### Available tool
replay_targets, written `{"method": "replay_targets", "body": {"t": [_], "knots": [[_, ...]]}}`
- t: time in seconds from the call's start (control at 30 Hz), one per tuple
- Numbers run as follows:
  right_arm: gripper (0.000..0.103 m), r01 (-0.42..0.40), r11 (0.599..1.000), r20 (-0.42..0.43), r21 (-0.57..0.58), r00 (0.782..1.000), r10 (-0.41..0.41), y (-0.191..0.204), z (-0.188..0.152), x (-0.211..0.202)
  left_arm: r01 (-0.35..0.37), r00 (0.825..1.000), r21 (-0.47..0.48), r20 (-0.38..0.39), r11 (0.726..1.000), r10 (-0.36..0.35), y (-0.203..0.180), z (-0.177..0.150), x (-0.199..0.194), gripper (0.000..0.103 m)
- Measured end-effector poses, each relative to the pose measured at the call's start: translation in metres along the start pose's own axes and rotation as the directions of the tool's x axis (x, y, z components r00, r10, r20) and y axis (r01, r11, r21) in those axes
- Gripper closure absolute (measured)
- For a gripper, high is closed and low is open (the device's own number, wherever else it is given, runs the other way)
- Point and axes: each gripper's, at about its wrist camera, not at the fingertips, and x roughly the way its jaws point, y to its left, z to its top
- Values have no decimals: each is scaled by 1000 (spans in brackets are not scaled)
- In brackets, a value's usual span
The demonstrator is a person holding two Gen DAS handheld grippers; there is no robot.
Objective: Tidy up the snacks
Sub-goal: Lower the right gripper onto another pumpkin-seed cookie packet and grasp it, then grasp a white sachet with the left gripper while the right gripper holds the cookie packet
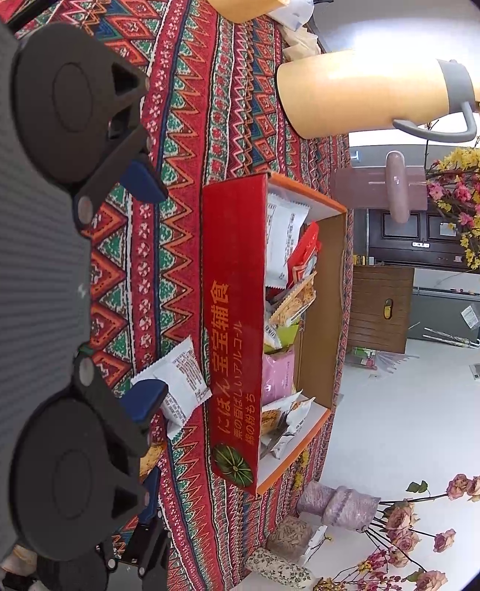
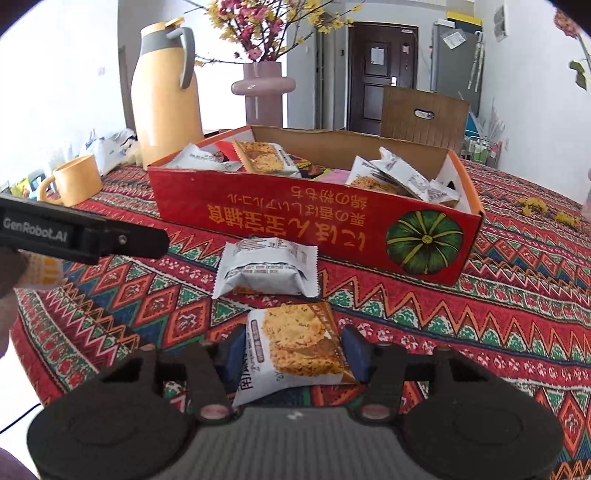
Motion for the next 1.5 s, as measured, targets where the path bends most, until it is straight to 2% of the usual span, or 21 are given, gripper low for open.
{"method": "replay_targets", "body": {"t": [0.17, 0.37, 0.53, 0.67, 0.87, 0.9, 1.0, 1.1, 1.17, 1.2, 1.23, 1.27, 1.5], "knots": [[53, 34, 998, 57, 55, 998, -38, -11, -6, -15, 21, 999, -8, -36, 1000, -22, -16, 7, 13, 0], [53, 86, 991, 117, 105, 988, -98, -31, -9, -30, 16, 995, -75, -102, 997, -23, -39, 19, 36, 0], [53, 128, 980, 144, 150, 978, -150, -52, -11, -37, -35, 990, -99, -136, 994, 22, -62, 25, 57, 0], [53, 138, 974, 159, 182, 973, -167, -65, -13, -41, -102, 984, -70, -152, 992, 91, -79, 27, 73, 0], [53, 139, 970, 164, 200, 971, -173, -73, -16, -40, -136, 975, -58, -183, 989, 123, -85, 23, 85, 2], [53, 139, 970, 164, 202, 971, -173, -73, -16, -39, -134, 976, -53, -181, 990, 122, -85, 23, 85, 3], [53, 135, 969, 164, 207, 972, -171, -73, -16, -38, -113, 981, -44, -161, 993, 104, -83, 23, 80, 18], [53, 136, 969, 164, 209, 971, -171, -72, -16, -37, -93, 986, -53, -144, 994, 85, -78, 22, 75, 37], [53, 137, 968, 163, 210, 971, -173, -71, -17, -37, -78, 988, -47, -134, 996, 71, -74, 22, 72, 58], [53, 137, 968, 162, 210, 972, -173, -70, -17, -38, -71, 989, -43, -131, 997, 65, -73, 21, 71, 61], [53, 137, 968, 161, 209, 972, -172, -69, -17, -37, -65, 990, -42, -128, 997, 59, -71, 21, 70, 73], [53, 137, 968, 161, 208, 972, -172, -68, -17, -37, -58, 991, -38, -126, 998, 52, -70, 20, 69, 78], [53, 138, 971, 161, 197, 972, -170, -59, -15, -38, -12, 995, -26, -104, 1000, 10, -61, 12, 59, 82]]}}
